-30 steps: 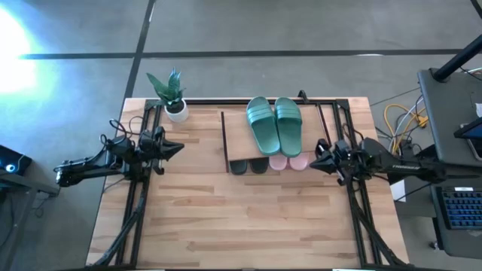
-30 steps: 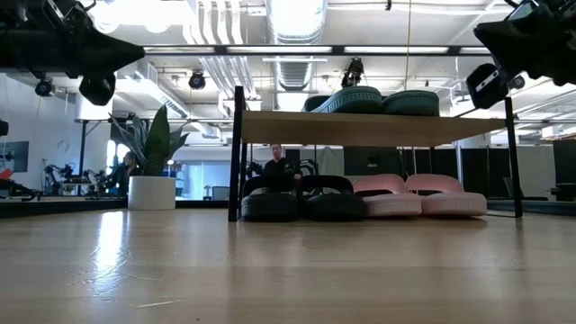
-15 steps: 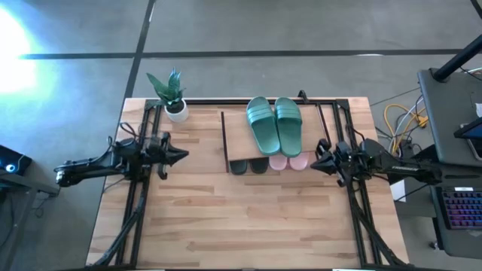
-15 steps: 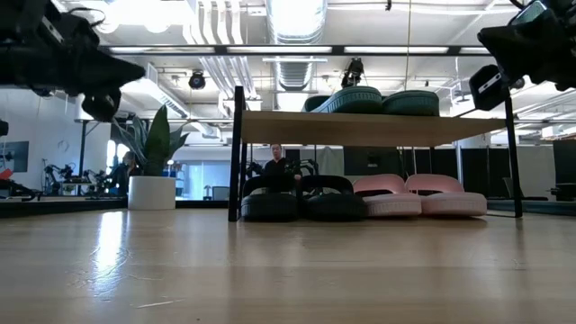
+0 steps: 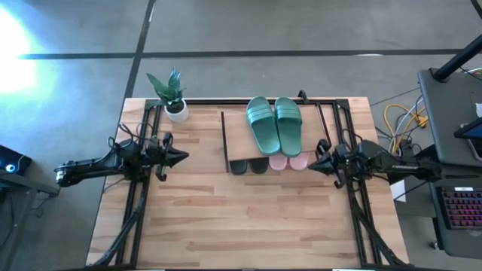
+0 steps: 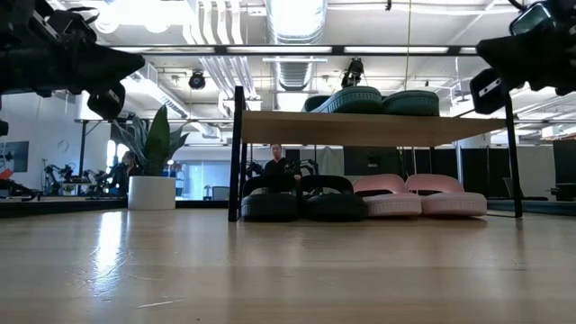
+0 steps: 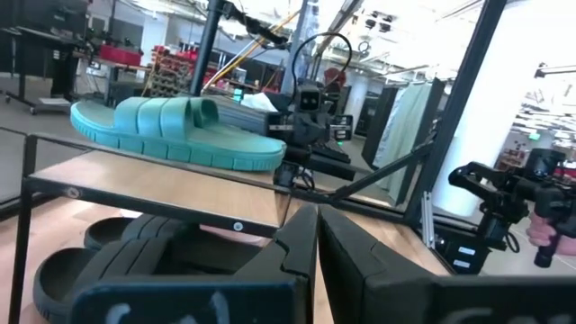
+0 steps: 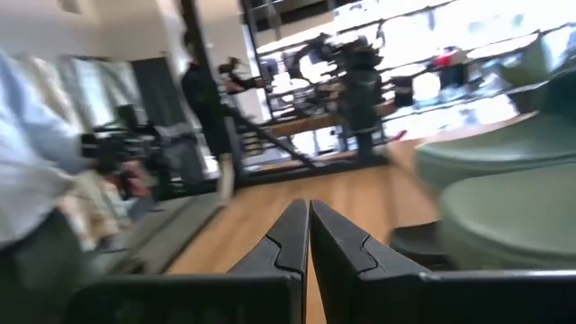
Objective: Pick and place slides into the shelf
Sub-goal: Adjust the green slippers on the shelf
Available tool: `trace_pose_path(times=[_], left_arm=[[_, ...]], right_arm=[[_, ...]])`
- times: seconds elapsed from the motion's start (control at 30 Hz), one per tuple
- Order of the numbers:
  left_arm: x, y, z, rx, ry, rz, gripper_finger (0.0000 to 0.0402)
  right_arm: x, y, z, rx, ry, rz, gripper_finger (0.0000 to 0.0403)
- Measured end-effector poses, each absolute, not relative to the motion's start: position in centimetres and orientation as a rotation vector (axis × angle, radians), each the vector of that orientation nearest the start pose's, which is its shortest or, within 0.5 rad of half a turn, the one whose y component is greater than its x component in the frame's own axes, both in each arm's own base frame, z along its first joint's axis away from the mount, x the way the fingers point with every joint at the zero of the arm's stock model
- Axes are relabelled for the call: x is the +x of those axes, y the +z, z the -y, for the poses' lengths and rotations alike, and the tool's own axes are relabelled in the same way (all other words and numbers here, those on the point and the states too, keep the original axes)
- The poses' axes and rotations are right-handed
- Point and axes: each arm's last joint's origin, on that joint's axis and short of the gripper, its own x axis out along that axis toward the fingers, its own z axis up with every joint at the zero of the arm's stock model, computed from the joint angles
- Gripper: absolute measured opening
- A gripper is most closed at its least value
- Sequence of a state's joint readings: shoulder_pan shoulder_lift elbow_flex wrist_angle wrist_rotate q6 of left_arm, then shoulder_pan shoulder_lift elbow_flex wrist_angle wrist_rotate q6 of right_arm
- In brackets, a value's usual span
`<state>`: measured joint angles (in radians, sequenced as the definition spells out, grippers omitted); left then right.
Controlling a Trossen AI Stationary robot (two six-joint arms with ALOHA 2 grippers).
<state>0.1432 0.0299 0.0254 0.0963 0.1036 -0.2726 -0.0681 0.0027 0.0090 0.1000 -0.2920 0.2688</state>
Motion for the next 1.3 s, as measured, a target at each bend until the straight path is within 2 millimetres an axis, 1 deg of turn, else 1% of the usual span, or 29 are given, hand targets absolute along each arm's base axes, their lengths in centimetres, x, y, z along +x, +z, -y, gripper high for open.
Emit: trace_pose_path(times=[0.17,0.23,0.4,0.63,1.3], left_arm=[[9.71,17.91,-1.1,-0.261,0.027,0.094,0.0],[9.72,17.9,-1.1,-0.263,0.028,0.093,0.0],[9.74,17.88,-1.11,-0.263,0.029,0.091,0.0],[9.76,17.86,-1.12,-0.263,0.033,0.088,0.0],[9.76,17.86,-1.12,-0.263,0.035,0.089,0.0]], right_arm=[[9.63,17.59,0.04,0.18,0.154,0.091,0.0009],[9.63,17.56,0.02,0.187,0.163,0.086,0.0009],[9.58,17.37,-0.3,0.239,0.274,0.048,0.0009],[9.65,17.35,-0.1,0.247,0.205,0.054,0.0009],[9.66,17.44,-0.09,0.273,0.203,0.056,0.0009]])
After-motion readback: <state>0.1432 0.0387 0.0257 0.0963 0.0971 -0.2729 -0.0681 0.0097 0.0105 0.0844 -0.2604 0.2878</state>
